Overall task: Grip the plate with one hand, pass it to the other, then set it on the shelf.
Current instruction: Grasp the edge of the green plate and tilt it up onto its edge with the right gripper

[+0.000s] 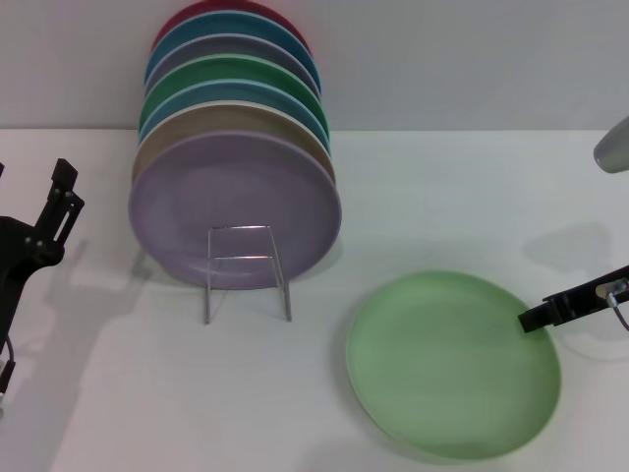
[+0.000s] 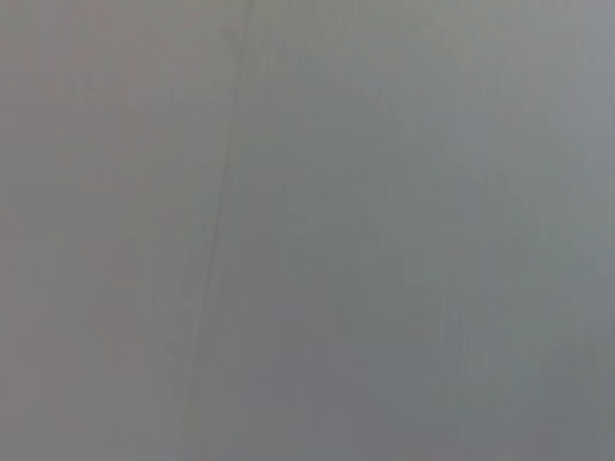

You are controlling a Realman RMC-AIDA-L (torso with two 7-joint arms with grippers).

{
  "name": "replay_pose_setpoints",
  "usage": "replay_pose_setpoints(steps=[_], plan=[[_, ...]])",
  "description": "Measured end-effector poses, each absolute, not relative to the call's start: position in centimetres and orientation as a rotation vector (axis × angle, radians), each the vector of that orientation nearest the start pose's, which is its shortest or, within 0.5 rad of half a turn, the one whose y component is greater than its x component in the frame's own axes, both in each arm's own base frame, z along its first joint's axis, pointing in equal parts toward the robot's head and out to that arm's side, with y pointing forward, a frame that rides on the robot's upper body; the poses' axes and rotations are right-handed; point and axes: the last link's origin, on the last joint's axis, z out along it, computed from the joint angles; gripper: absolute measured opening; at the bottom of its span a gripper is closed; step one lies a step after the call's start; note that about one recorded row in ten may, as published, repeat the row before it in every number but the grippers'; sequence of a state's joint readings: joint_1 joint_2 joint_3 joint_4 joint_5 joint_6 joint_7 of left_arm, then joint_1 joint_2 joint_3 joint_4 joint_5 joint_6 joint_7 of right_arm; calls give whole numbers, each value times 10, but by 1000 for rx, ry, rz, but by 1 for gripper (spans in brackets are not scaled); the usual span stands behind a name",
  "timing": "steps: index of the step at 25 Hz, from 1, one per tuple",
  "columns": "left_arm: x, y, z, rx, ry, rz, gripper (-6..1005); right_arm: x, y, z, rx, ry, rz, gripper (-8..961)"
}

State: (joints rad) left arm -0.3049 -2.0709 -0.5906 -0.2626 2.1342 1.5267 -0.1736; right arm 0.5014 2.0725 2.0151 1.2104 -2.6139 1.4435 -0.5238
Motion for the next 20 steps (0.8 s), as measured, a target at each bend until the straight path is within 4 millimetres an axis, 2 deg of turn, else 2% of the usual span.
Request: replay_pose_setpoints(steps=[4, 10, 20], plan=[[-302, 276, -8, -1526, -404, -1010, 790, 264, 353, 29, -2270, 1395, -291, 386], [-303, 274, -8, -1524, -409, -1010, 789, 265, 353, 29, -2266, 1398, -296, 253], [-304, 273, -7, -1520, -409, -1011, 787, 266, 353, 23, -2274, 1382, -315, 206]])
